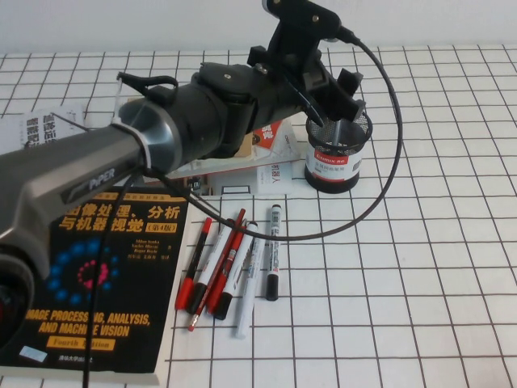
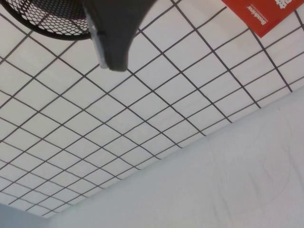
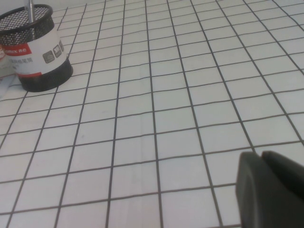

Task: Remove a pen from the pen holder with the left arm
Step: 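Take a marker out of the pen holder and lay it on the table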

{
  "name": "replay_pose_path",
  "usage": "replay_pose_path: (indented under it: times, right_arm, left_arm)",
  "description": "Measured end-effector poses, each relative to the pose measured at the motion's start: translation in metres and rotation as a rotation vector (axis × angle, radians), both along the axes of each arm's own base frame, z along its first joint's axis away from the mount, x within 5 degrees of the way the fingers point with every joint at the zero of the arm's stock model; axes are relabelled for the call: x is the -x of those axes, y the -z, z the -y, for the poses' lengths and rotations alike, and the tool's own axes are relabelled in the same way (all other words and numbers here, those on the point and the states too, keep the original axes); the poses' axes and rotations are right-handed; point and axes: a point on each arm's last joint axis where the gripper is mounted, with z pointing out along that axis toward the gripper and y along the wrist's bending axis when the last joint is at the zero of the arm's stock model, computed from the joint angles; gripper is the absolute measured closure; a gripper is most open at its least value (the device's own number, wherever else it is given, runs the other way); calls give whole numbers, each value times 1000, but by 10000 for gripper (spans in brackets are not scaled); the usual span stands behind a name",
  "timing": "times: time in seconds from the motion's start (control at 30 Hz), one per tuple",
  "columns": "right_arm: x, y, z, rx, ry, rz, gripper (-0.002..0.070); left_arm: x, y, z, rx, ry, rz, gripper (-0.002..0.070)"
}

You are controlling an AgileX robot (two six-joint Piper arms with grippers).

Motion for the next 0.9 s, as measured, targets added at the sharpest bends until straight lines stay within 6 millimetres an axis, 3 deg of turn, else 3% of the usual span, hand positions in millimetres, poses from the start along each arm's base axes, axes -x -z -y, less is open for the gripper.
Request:
replay_pose_path:
  times: [0.9]
  right_arm:
    - [0,0,0,0,0,0,693]
  left_arm:
    - [-48,56,30,49,-96,-55,192]
